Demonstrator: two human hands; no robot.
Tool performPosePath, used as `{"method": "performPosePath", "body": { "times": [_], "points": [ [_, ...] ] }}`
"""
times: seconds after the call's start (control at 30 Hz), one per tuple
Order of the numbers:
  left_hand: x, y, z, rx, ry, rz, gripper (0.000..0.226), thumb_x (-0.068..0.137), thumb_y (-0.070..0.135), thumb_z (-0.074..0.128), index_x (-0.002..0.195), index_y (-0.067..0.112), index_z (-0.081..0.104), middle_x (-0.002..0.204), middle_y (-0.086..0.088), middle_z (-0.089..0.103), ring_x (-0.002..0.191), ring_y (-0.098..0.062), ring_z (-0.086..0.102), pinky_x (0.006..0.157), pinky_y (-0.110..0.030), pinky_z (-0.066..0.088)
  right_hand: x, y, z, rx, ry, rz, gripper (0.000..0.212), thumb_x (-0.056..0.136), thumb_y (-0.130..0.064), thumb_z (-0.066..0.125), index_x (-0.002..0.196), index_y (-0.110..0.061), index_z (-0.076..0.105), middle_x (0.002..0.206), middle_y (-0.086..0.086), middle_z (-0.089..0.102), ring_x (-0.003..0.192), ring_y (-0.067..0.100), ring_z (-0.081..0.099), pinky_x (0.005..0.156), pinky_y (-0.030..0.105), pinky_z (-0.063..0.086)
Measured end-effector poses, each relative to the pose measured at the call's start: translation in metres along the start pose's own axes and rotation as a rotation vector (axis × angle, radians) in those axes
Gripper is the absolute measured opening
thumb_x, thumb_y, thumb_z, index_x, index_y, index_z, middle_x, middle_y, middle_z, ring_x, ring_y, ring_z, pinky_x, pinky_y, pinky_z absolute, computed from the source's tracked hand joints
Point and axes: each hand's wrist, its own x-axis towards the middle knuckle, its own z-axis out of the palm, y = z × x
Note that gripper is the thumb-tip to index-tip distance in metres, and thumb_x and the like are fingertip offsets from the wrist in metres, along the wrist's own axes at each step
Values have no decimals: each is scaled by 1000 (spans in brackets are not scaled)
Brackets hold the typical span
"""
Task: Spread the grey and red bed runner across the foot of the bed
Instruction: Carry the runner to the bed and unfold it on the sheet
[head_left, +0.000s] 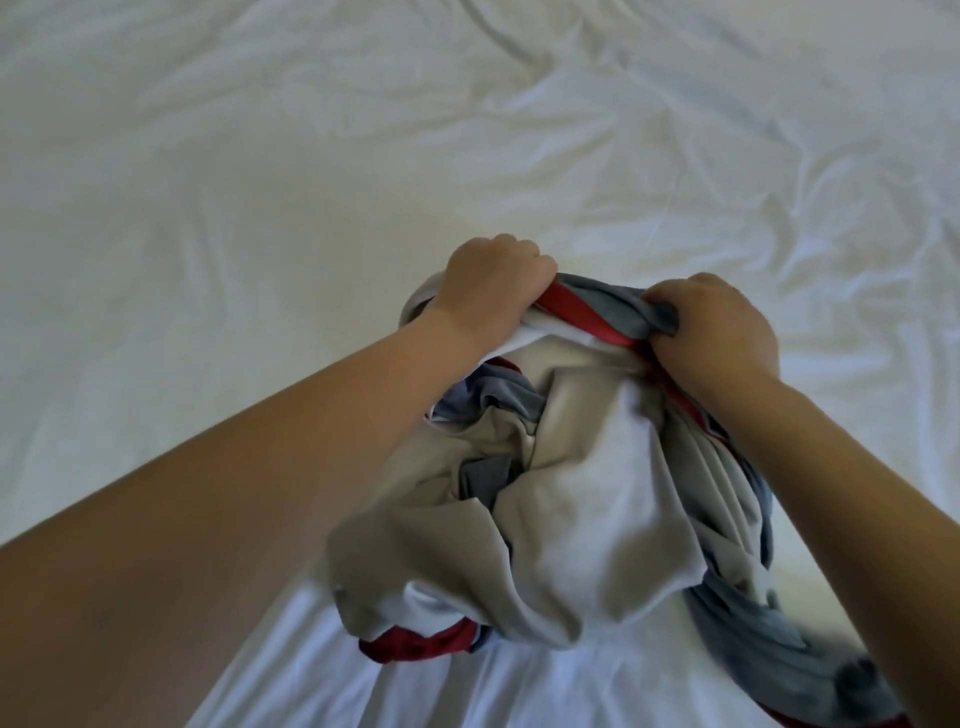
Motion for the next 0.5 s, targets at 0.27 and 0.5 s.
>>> {"method": "performPosePath", "body": {
  "times": [0.27, 0.5],
  "points": [
    [-84, 32, 2, -296, 203, -225, 27, 85, 6, 50, 104, 13, 68, 101, -4, 67, 90, -24, 61, 70, -37, 50, -47, -14, -3, -6, 0, -378, 38, 88, -9, 53, 124, -22, 58, 121, 2, 56, 108, 25, 53, 76, 40, 51],
    [-179, 134, 26, -482, 94, -237, 23, 87, 32, 51, 91, 13, 64, 86, -1, 61, 75, -19, 55, 66, -37, 48, -104, 26, 24, -257, -189, -389, 55, 89, -6, 47, 138, -31, 42, 128, -5, 51, 112, 19, 52, 69, 32, 50]
  ]
}}
